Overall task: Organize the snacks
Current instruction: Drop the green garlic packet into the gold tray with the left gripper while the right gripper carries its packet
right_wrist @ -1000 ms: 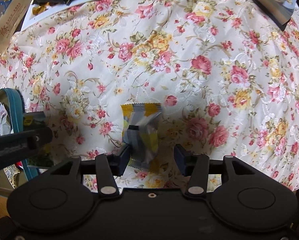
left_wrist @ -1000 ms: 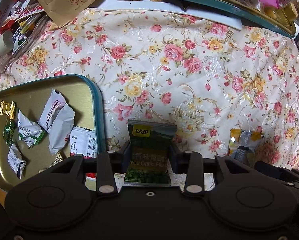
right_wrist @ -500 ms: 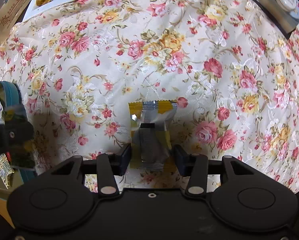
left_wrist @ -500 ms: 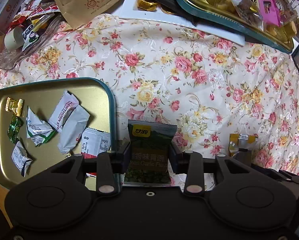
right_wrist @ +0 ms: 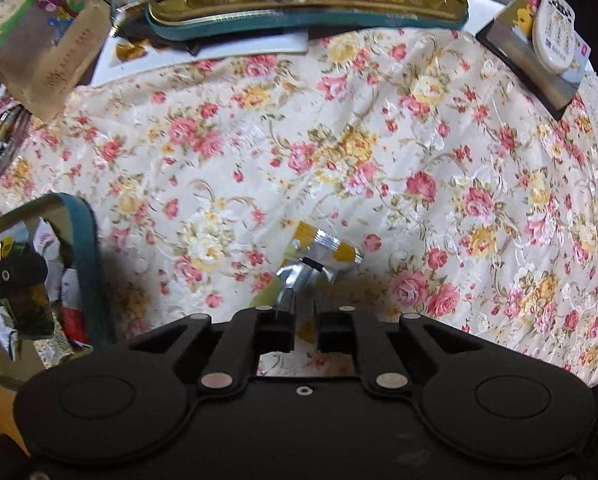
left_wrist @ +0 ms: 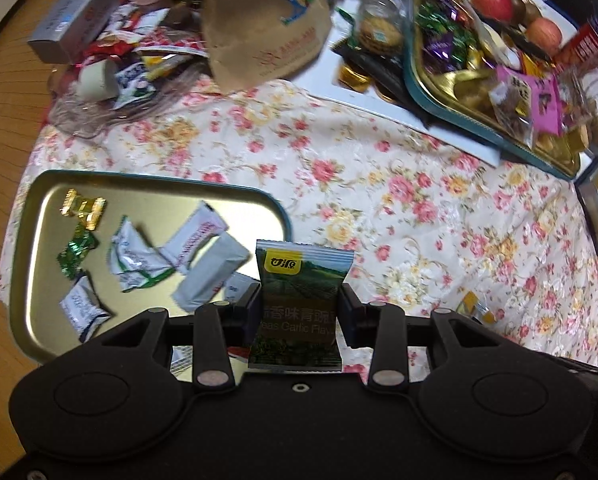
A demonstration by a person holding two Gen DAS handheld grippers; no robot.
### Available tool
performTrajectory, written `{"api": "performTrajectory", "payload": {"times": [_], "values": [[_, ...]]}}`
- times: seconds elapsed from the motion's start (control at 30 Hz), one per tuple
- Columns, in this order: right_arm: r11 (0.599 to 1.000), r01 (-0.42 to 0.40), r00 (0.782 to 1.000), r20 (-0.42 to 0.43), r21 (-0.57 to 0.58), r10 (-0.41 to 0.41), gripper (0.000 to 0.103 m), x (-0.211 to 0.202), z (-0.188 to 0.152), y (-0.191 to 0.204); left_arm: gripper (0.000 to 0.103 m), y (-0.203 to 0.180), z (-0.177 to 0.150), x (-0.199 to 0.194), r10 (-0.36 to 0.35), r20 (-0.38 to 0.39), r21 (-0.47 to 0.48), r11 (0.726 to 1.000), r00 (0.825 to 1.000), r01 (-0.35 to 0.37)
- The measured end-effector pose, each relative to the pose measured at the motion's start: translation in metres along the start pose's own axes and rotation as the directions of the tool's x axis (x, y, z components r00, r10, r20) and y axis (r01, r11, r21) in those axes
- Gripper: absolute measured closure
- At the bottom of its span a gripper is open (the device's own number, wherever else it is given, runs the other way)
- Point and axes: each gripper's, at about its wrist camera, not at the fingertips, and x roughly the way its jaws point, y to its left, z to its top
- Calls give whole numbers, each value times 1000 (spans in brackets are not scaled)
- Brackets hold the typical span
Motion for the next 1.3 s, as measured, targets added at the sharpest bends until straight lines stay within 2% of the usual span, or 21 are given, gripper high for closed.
{"api": "performTrajectory", "payload": {"times": [0.03,0.1,0.13,0.27,0.33,0.47,0.77,0.83,0.9,1.1,1.17,1.3], "values": [[1000,-19,1000,8,11,19,82,-3,1,-3,56,4,-1,-1,4,4,-11,1000,1000,-4],[998,-45,999,11,45,45,46,-5,2,-11,56,12,0,0,7,6,-31,999,1000,-7],[996,-50,999,7,78,50,42,-3,4,-19,56,14,1,0,6,6,-42,999,1000,-6],[974,-47,995,-74,222,65,42,16,5,-40,56,16,2,2,-2,0,-54,999,1000,2],[966,-52,990,-112,254,83,42,29,4,-44,56,15,2,2,-7,-1,-46,999,1000,7],[958,-27,991,-121,284,64,42,44,4,-41,56,16,2,0,-24,-1,-39,999,1000,24],[972,8,994,-109,237,18,40,58,9,-6,56,42,5,-11,9,39,-83,997,999,-6],[980,43,995,-97,192,-25,47,59,10,6,56,49,5,-15,13,49,-98,995,999,-9],[985,85,994,-77,148,-74,64,57,8,17,56,56,5,-18,26,61,-113,993,998,-19],[990,140,990,-32,36,-139,69,52,-2,49,56,77,3,-27,69,89,-158,986,994,-54],[991,134,991,-1,7,-134,69,41,-6,58,56,87,0,-31,69,99,-176,983,993,-51],[999,45,997,59,-28,-43,69,3,-13,75,56,112,-12,-34,109,97,-238,968,989,-83]]}}
